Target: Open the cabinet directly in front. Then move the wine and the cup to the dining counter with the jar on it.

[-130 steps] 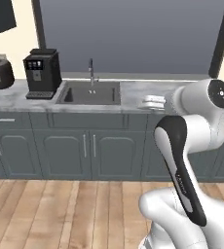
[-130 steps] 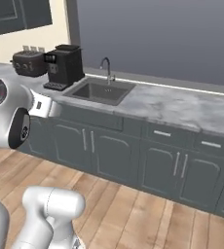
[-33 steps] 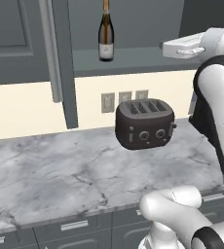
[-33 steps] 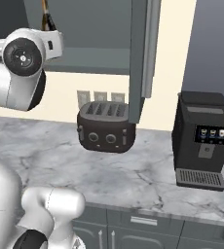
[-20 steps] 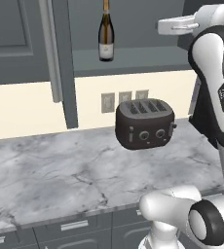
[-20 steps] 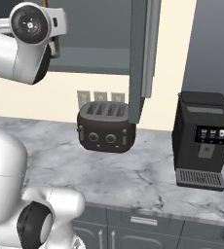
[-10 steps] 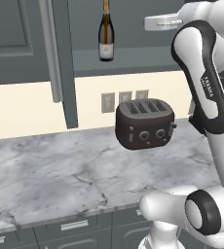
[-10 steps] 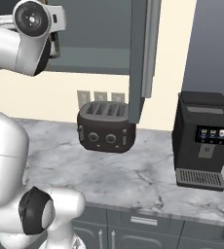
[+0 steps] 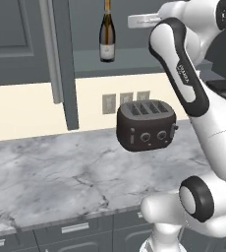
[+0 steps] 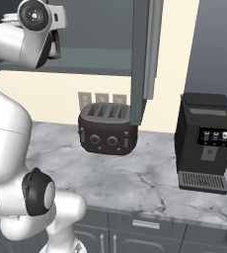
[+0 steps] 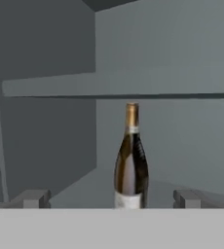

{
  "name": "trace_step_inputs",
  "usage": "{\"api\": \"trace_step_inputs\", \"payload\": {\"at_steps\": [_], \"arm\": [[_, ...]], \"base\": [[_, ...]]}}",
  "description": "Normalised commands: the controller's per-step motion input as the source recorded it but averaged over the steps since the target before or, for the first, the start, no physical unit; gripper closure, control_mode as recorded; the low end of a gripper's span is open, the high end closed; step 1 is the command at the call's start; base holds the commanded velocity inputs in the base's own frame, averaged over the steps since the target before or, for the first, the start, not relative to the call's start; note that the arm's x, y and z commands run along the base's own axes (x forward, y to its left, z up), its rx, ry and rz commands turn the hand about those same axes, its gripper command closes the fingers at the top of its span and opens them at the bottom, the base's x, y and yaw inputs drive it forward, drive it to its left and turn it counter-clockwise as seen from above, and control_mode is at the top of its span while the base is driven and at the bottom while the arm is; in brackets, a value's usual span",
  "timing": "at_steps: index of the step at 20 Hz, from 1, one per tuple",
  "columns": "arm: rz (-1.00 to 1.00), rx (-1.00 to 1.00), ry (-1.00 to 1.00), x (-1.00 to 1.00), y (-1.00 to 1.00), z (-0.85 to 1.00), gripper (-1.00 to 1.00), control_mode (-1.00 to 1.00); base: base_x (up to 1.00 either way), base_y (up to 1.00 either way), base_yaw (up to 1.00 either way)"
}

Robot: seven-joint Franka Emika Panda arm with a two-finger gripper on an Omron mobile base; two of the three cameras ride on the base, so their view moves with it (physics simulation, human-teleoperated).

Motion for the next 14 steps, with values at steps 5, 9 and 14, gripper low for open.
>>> {"api": "trace_step_inputs", "payload": {"at_steps": [5, 9, 14], "arm": [[-0.03, 0.0, 0.1, 0.63, 0.24, 0.0, -1.0, -1.0], [0.0, 0.0, 0.0, 0.22, 0.15, 0.0, -1.0, -1.0], [0.0, 0.0, 0.0, 0.11, 0.16, 0.0, -1.0, -1.0]], "base": [[0.0, 0.0, 0.0], [0.0, 0.0, 0.0], [0.0, 0.0, 0.0]]}}
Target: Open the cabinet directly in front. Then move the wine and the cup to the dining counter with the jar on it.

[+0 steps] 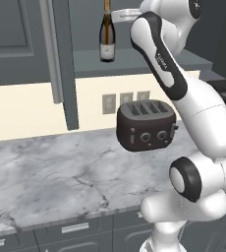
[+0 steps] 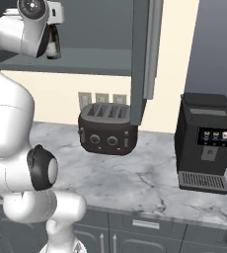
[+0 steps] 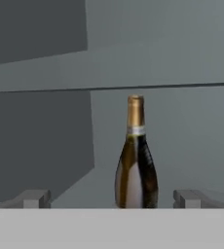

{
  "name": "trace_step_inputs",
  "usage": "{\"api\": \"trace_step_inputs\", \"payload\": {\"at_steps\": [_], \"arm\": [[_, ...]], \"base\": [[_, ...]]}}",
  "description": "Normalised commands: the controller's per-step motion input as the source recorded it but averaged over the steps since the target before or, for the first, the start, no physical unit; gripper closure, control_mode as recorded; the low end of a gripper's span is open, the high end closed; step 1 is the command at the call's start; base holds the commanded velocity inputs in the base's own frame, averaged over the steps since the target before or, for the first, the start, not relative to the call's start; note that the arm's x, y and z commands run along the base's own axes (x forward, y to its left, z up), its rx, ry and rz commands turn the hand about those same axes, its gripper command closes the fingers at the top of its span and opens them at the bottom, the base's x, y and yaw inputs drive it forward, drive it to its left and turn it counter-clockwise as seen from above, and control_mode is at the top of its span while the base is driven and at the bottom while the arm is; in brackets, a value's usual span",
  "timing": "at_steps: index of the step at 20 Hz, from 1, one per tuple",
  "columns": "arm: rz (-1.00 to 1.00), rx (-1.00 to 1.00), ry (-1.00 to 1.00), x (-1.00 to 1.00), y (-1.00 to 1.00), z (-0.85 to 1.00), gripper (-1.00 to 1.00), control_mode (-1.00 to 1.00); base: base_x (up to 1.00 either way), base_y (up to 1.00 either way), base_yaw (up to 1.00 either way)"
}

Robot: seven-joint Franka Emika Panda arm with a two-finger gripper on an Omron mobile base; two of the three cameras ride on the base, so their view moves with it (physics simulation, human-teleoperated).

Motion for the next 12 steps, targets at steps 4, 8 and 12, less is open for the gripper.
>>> {"api": "trace_step_inputs", "payload": {"at_steps": [4, 8, 12], "arm": [[0.0, 0.0, 0.14, 0.08, 0.14, 0.0, -1.0, -1.0], [0.0, 0.0, 0.22, 0.1, 0.04, 0.0, -1.0, -1.0], [0.0, 0.0, 0.12, 0.04, 0.0, 0.0, -1.0, -1.0]], "base": [[0.0, 0.0, 0.0], [0.0, 0.0, 0.0], [0.0, 0.0, 0.0]]}}
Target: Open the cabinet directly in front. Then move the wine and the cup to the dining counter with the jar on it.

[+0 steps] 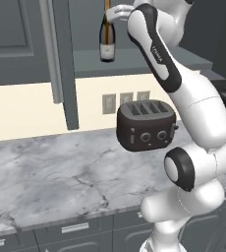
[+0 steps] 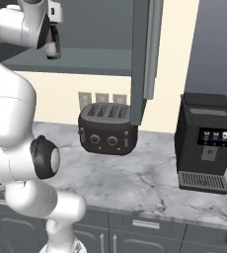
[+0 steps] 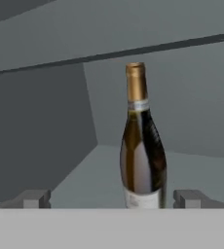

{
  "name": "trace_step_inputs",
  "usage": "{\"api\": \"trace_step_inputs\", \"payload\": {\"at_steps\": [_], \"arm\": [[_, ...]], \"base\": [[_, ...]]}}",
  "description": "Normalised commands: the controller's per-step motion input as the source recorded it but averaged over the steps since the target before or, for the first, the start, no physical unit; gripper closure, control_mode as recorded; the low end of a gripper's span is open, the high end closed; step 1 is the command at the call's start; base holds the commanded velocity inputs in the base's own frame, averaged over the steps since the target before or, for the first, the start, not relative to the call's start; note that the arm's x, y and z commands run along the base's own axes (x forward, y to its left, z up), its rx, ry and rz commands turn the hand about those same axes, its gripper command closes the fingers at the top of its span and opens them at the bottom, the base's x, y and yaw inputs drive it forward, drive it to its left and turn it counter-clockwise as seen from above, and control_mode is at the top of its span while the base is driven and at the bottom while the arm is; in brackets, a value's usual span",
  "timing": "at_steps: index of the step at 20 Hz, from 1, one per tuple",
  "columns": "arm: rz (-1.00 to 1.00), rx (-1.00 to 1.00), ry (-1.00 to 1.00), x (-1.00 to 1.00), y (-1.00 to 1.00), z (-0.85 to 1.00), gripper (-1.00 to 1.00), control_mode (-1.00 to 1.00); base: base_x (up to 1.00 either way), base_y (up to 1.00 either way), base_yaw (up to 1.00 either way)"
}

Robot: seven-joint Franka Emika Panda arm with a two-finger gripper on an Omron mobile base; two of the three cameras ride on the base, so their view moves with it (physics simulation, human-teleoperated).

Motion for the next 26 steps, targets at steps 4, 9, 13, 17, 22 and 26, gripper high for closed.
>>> {"api": "trace_step_inputs", "payload": {"at_steps": [4, 9, 13, 17, 22, 26], "arm": [[0.0, -0.01, 0.0, 0.0, 0.0, -0.01, -1.0, -1.0], [0.0, -0.05, -0.01, 0.13, 0.02, -0.12, -1.0, -1.0], [0.0, -0.09, 0.0, 0.35, 0.1, -0.04, -1.0, -1.0], [0.0, -0.07, 0.0, 0.37, 0.04, -0.01, -1.0, -1.0], [0.0, -0.05, 0.0, 0.34, 0.03, 0.0, -1.0, -1.0], [0.0, 0.0, 0.0, 0.45, 0.08, -0.07, -1.0, -1.0]], "base": [[0.0, 0.0, 0.0], [0.0, 0.0, 0.0], [0.0, 0.0, 0.0], [0.0, 0.0, 0.0], [0.0, 0.0, 0.0], [0.0, 0.0, 0.0]]}}
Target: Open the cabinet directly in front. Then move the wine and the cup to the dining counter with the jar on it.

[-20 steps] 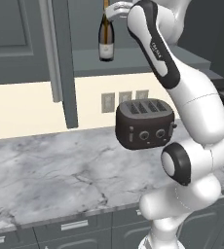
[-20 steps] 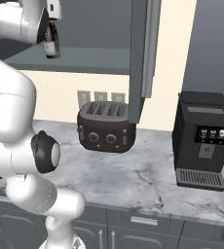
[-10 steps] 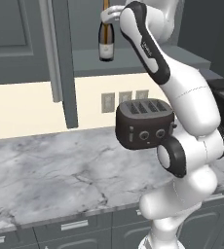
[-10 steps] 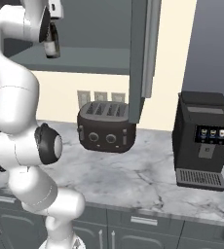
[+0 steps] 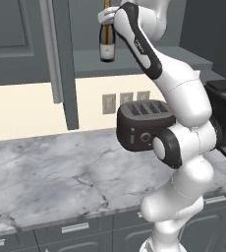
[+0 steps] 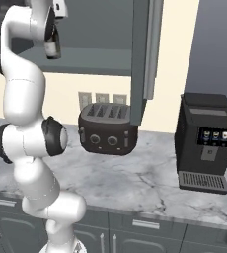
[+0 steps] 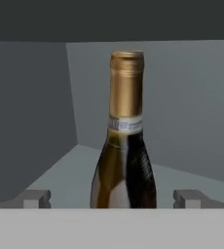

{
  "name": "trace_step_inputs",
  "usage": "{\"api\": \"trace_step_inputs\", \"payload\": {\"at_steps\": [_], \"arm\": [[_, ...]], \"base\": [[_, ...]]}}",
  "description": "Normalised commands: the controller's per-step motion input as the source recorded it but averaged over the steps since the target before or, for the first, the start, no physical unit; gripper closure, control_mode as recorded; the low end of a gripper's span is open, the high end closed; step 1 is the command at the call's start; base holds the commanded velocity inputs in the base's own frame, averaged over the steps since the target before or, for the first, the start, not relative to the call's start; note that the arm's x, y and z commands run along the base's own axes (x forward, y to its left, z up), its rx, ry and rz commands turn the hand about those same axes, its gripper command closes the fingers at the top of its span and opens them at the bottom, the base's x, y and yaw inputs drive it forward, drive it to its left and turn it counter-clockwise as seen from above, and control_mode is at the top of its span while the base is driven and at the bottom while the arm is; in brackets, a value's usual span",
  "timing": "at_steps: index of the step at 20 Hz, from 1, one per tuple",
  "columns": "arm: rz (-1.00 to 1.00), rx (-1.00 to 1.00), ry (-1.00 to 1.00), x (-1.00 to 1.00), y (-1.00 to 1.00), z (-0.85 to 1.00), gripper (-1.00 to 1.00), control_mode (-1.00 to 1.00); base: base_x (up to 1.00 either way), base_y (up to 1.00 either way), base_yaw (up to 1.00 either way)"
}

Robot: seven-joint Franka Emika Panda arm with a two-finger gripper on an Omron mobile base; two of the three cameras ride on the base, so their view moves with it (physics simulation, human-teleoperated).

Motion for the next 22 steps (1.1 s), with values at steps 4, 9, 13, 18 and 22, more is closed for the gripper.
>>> {"api": "trace_step_inputs", "payload": {"at_steps": [4, 9, 13, 18, 22], "arm": [[0.0, 0.0, 0.0, 0.42, 0.12, -0.02, -1.0, -1.0], [-0.02, 0.0, 0.0, 0.31, 0.2, 0.0, -1.0, -1.0], [-0.02, 0.0, 0.0, 0.18, 0.16, 0.0, -1.0, -1.0], [0.0, 0.0, 0.0, 0.09, 0.07, 0.0, -1.0, -1.0], [0.0, 0.0, 0.0, 0.09, 0.0, 0.0, -1.0, -1.0]], "base": [[0.0, 0.0, 0.0], [0.0, 0.0, 0.0], [0.0, 0.0, 0.0], [0.0, 0.0, 0.0], [0.0, 0.0, 0.0]]}}
